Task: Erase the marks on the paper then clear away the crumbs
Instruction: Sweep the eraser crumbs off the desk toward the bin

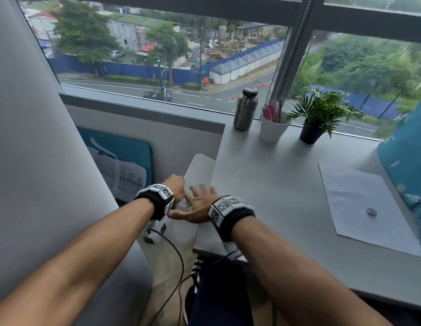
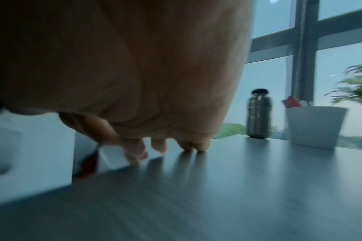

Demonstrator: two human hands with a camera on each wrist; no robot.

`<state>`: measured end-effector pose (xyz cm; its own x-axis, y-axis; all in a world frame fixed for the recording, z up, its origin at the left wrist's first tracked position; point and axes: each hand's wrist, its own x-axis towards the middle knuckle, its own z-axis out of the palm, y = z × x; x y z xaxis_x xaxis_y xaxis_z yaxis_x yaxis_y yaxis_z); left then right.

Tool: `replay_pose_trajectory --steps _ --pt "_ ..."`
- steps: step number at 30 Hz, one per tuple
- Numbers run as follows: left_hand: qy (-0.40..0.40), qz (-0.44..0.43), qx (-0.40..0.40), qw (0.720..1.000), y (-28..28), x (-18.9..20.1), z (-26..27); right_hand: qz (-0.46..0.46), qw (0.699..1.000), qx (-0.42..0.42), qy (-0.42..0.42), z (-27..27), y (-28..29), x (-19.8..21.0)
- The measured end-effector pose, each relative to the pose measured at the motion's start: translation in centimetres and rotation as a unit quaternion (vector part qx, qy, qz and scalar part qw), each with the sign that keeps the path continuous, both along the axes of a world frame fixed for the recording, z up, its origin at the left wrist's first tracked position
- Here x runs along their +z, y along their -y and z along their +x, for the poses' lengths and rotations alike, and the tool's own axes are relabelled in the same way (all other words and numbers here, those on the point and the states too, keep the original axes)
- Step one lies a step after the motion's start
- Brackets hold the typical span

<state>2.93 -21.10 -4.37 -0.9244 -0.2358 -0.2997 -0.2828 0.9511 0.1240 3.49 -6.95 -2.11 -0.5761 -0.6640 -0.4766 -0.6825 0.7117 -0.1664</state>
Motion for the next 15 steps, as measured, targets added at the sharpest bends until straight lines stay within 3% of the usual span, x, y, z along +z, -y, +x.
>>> replay_pose_trajectory --steps 3,6,8,11,13,15 --pt "0.001 0.001 0.003 1.000 -0.2 0.0 0.5 -0.044 0.999 0.006 0.024 0.6 -1.2 1.0" --pt "0.004 -0.003 -0.002 1.000 -0.2 0.0 1.3 -0.093 0.984 -0.131 -0.077 -1.9 -7.1 1.4" --pt "0.008 0.000 -0.005 1.000 -0.3 0.0 2.0 -0.051 0.956 -0.245 -0.153 -3.8 -12.7 1.8" --pt "0.017 0.001 -0.010 1.000 -0.4 0.0 3.1 0.065 0.915 -0.394 -0.065 -3.7 -19.6 1.7" --pt "0.020 0.002 -0.011 1.000 -0.3 0.0 3.9 0.087 0.915 -0.392 -0.037 -1.9 -20.2 0.7" --pt "0.020 0.003 -0.013 1.000 -0.3 0.1 4.5 0.040 0.946 -0.318 -0.042 0.5 -16.9 -0.2"
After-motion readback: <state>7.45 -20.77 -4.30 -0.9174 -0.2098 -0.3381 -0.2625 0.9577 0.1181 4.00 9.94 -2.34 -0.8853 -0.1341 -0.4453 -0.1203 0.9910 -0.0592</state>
